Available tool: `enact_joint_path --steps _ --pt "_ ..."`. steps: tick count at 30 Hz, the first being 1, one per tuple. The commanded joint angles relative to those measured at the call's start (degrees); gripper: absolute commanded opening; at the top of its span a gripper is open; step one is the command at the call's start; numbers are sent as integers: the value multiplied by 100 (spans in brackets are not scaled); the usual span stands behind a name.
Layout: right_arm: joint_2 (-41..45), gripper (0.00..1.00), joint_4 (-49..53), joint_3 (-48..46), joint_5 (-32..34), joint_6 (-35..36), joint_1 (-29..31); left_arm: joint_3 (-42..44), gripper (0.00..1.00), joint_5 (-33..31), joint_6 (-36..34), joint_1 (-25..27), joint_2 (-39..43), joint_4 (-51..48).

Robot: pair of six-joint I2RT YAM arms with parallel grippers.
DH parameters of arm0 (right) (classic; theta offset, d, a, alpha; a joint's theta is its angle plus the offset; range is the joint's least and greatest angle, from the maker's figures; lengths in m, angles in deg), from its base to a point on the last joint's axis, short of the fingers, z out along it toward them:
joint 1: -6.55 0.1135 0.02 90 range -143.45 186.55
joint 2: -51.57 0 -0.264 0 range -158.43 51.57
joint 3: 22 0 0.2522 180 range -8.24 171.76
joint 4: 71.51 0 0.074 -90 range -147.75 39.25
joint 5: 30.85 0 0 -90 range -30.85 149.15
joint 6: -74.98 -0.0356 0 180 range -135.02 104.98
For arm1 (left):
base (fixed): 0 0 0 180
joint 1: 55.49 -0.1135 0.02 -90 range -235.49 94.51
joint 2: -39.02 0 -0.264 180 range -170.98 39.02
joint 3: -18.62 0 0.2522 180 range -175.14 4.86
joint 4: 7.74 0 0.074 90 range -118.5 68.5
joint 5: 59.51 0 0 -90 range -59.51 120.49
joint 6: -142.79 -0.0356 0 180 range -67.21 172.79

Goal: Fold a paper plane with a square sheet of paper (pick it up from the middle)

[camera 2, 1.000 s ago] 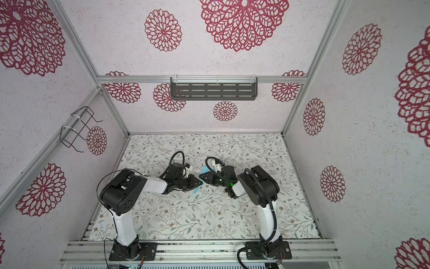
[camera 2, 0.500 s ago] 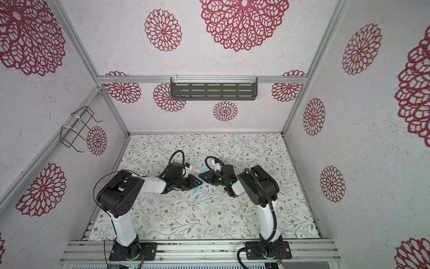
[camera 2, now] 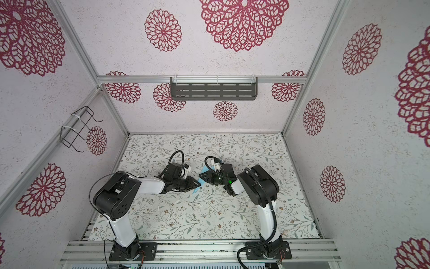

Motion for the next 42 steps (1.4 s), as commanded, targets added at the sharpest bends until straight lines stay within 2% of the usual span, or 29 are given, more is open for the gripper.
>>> enact_joint_path --steps 1,11,25,36,42 --pt "-33 35 -10 127 55 24 -6 -74 30 -111 -167 -13 42 -186" --pt "-35 35 189 192 138 7 -9 -145 28 -291 -412 5 -78 -556" --pt "128 35 187 259 -2 6 -17 -136 17 -713 -384 11 -122 -801" --pt "597 35 330 30 -215 363 0 -220 13 -820 -252 -2 -174 -1006" --pt "615 35 799 3 -166 699 114 -436 13 -745 -282 -4 -261 -1348"
